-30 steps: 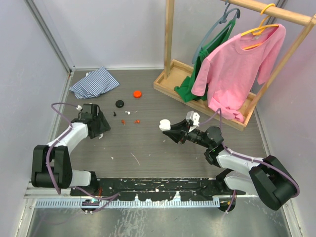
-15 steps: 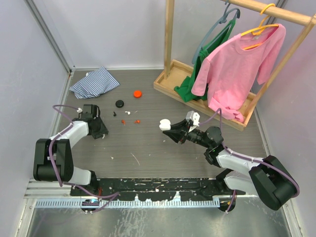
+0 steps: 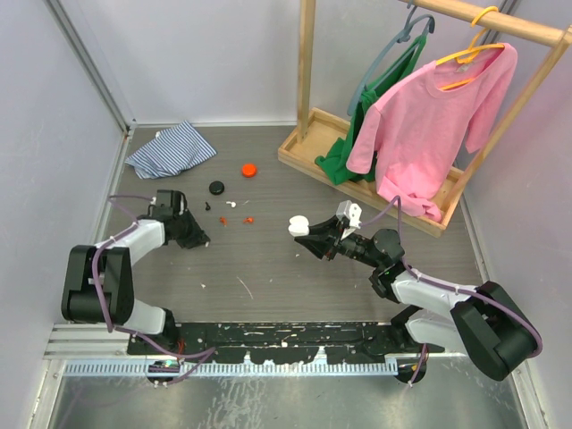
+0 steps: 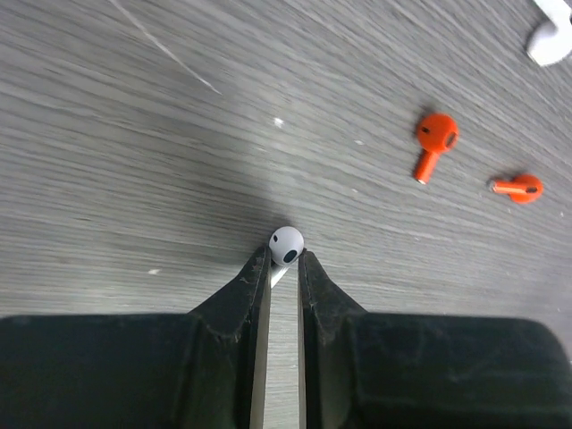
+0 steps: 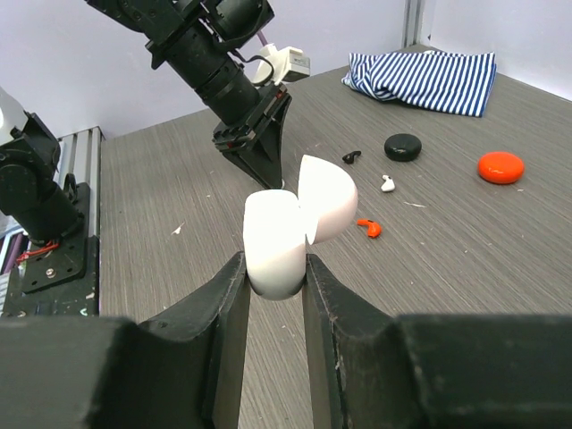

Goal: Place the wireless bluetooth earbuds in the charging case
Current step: Pick up the earbud from the center of the board.

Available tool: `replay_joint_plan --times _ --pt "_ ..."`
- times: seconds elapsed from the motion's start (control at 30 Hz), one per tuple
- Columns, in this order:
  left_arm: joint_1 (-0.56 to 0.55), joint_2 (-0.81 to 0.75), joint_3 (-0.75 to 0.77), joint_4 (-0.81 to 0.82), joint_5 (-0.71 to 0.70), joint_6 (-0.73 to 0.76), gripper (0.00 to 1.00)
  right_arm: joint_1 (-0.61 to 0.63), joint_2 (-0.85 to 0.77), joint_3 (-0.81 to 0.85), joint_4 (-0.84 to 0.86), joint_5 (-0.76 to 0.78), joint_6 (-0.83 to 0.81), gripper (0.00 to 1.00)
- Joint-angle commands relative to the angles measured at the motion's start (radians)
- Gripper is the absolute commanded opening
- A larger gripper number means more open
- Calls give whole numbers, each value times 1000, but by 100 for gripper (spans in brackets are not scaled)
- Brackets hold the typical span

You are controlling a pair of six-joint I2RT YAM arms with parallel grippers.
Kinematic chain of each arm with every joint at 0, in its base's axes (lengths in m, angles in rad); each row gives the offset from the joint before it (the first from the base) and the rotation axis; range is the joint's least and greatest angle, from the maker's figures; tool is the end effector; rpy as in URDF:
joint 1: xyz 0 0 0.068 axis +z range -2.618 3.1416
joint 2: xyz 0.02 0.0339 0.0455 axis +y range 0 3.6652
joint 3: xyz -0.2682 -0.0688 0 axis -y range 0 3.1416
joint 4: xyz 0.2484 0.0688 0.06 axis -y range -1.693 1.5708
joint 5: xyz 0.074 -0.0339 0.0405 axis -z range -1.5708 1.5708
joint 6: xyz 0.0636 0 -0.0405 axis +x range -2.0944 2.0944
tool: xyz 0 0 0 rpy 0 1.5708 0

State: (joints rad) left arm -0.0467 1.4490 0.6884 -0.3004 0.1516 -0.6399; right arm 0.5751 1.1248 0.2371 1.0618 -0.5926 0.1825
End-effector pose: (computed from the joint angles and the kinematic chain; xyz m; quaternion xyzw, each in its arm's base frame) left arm 0.2748 -0.0225 0.1325 -0.2638 0.9284 -0.1536 0.2121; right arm 0.1758 0.1563 0.2226 -0.3393 0.5595 0.4453 0.6112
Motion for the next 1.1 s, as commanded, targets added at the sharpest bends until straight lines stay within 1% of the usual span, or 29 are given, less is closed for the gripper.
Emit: replay_joint_plan --times 0.0,0.1,0.23,0.5,0.63,0.77,0.93,1.07 --pt "-73 0 -25 36 51 -58 11 5 -6 19 35 15 -12 1" --pt "-131 2 -27 32 38 -77 11 5 -7 21 31 14 -13 1" --pt "-179 -2 -41 26 33 -99 14 5 -9 22 28 15 -15 1" --pt "-185 -42 -23 -14 -2 -83 26 5 -9 24 23 12 -14 1" --pt "-183 -57 -4 -35 -23 -60 29 5 -11 25 17 13 -17 1" --pt "-183 -49 16 -44 -21 -41 29 5 -15 25 14 10 -17 1" --pt "-182 -26 28 -34 -9 -33 25 6 -16 27 10 10 -18 1" --pt "-159 -24 19 -8 34 -44 24 5 -17 28 6 9 -18 1"
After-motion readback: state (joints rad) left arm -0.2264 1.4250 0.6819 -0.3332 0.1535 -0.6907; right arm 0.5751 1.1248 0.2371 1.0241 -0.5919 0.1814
